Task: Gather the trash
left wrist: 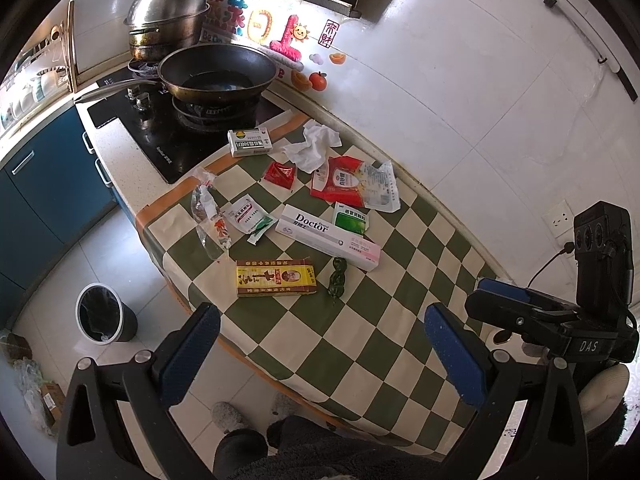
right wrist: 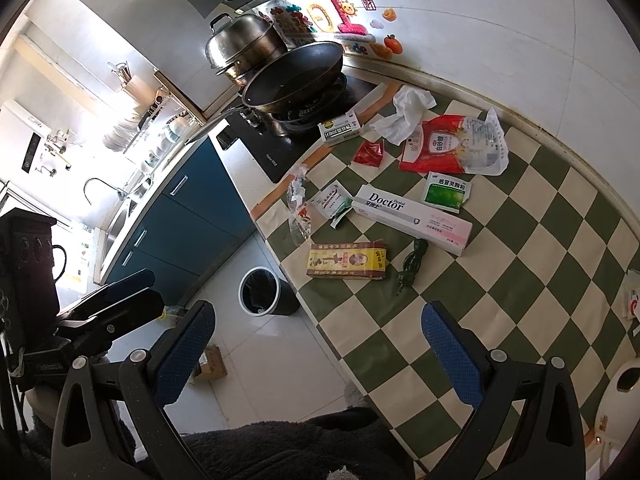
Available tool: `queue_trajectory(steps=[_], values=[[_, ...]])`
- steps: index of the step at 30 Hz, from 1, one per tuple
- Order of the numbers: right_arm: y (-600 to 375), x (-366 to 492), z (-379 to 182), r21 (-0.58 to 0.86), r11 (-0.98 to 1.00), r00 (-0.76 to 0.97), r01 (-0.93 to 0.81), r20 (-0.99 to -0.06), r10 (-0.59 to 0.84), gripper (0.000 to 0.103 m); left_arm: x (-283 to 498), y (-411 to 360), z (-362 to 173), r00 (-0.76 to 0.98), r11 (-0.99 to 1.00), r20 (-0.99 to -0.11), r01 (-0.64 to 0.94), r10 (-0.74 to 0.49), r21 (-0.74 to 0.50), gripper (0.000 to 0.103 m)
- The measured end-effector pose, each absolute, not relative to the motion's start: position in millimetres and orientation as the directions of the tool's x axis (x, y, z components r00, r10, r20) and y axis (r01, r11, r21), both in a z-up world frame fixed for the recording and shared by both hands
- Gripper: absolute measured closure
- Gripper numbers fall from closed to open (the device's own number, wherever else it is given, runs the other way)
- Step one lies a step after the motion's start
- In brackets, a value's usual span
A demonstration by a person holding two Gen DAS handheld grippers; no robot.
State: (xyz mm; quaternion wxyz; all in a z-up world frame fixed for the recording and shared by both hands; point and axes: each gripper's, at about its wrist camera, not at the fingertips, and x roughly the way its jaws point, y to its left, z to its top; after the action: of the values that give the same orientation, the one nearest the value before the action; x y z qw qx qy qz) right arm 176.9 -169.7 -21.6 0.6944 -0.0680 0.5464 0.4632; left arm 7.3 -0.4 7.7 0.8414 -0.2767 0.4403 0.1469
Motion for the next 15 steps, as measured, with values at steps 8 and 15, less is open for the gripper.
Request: queue_trajectory(steps=[8, 15], values=[[-156.8, 176.8, -18.2, 0.410, 0.562, -0.026, -0.718, -0.823, 0.567, 0.000, 9.9, -0.7, 6.1, 0.571, 0.801, -0.821, -0.488, -0.006, -0.346, 0.000], [-156.6, 176.3, -17.1, 0.411, 0.565, -0.023, -0.716, -0.822, 0.568, 0.000, 6.7, 0.4, 3.8, 0.574, 0.800, -0.819, -0.485, -0.012, -0.352, 0.000]])
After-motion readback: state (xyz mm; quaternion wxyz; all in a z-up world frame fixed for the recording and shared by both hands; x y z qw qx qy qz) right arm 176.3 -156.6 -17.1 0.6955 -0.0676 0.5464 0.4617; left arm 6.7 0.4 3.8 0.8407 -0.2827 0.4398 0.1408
